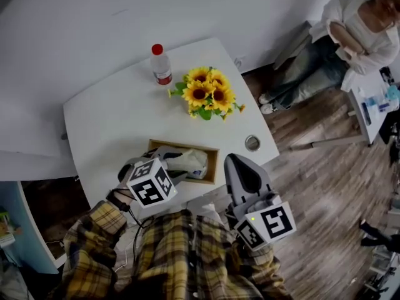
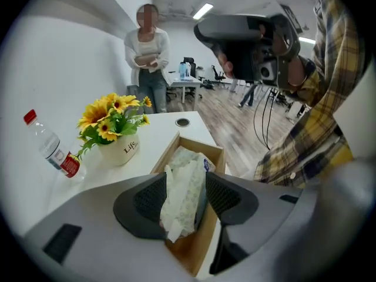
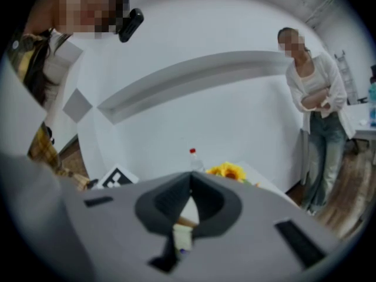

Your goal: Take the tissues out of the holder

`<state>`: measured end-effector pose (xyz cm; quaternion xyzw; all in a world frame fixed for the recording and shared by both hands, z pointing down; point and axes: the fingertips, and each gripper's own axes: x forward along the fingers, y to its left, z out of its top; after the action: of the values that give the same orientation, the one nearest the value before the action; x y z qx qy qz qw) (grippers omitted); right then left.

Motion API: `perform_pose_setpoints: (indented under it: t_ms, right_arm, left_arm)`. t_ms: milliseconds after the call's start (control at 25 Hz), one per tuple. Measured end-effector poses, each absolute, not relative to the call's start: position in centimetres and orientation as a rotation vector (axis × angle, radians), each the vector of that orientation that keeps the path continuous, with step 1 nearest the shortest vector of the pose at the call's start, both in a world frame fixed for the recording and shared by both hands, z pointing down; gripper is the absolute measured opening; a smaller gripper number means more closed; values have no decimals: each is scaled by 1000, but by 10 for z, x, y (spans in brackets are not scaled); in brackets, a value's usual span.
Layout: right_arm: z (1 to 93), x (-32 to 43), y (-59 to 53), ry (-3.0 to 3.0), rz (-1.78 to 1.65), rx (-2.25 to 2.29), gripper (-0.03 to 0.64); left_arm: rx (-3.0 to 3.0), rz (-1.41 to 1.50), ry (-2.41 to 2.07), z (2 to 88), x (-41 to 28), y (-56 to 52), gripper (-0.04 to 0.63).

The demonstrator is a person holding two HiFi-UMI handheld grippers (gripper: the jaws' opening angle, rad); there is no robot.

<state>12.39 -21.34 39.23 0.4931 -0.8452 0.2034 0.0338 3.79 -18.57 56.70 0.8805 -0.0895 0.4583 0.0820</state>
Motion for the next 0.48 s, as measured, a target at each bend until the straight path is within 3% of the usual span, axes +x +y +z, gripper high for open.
perform_pose_setpoints:
  t_ms: [480]
  right_arm:
    - [406,142,-212,-2555,707,1567,11]
  left_arm:
    - [2426,1578,-23,623,44,-181,207]
